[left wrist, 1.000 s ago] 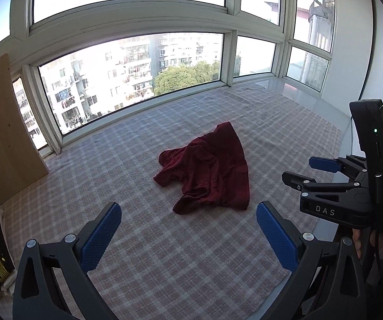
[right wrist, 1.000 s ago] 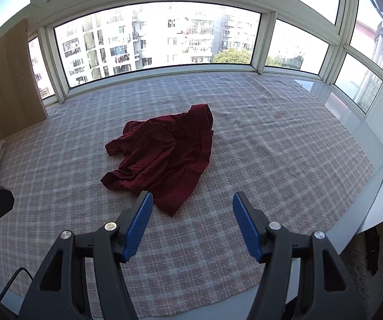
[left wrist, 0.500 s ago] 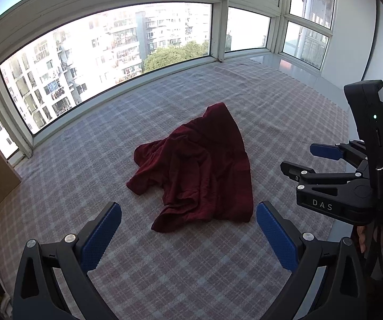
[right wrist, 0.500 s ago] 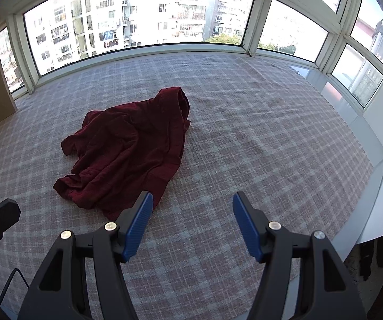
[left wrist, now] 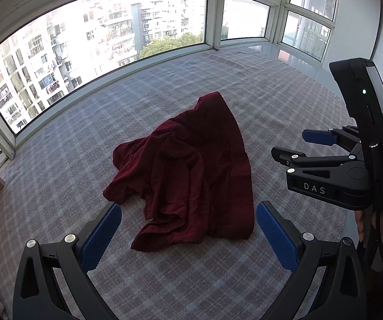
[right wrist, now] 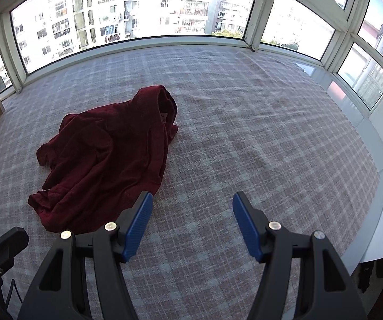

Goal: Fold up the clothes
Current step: 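Lower the left tool over the dark red shorts' waistband, then grasp the dark red shorts' waistband with the left tool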

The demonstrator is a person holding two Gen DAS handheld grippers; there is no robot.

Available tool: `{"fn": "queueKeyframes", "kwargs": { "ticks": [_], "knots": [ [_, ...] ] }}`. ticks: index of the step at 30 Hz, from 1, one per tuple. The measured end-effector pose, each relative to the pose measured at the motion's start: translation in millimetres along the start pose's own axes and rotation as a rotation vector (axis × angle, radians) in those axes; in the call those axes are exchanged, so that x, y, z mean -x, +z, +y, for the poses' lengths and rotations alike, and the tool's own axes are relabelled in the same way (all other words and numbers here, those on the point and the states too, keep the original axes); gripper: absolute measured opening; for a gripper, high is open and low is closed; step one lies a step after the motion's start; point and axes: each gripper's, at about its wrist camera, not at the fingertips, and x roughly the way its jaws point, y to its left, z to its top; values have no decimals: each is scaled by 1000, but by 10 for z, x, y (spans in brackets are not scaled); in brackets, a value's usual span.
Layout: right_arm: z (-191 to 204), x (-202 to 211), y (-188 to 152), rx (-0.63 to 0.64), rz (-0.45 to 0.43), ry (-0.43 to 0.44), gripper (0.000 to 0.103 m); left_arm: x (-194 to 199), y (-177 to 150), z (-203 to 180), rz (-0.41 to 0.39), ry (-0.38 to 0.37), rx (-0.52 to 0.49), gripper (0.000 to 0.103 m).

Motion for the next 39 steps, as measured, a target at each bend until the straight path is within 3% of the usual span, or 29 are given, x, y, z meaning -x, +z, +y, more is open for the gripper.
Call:
{"fn": "queueKeyframes", "kwargs": {
  "ticks": [7,14,18,21,27,30,32,33,39],
  "knots": [
    [-166,-254,61,27,23,-4,62,-215,-113,-133,47,-38,-65,102],
    [-206,-419,45,25,52,12,62,-353,-212,-285,79,-157,-105,102],
    [-200,-481,45,19,61,29,62,-455,-186,-319,94,-172,-126,102],
    [-200,-523,47,17,68,44,62,-548,-171,-342,103,-190,-158,96],
    [-279,-571,33,0,79,29,62,-567,-274,-614,90,-230,-369,89],
    [-328,-576,28,-12,83,27,62,-652,-338,-702,104,-241,-463,73],
    [-352,-573,28,-20,85,28,62,-756,-354,-693,143,-242,-483,54],
    [-354,-566,25,-21,84,31,62,-801,-354,-669,156,-234,-481,50],
    [-364,-533,20,-25,77,35,62,-900,-314,-574,181,-234,-485,52]
  ]
}}
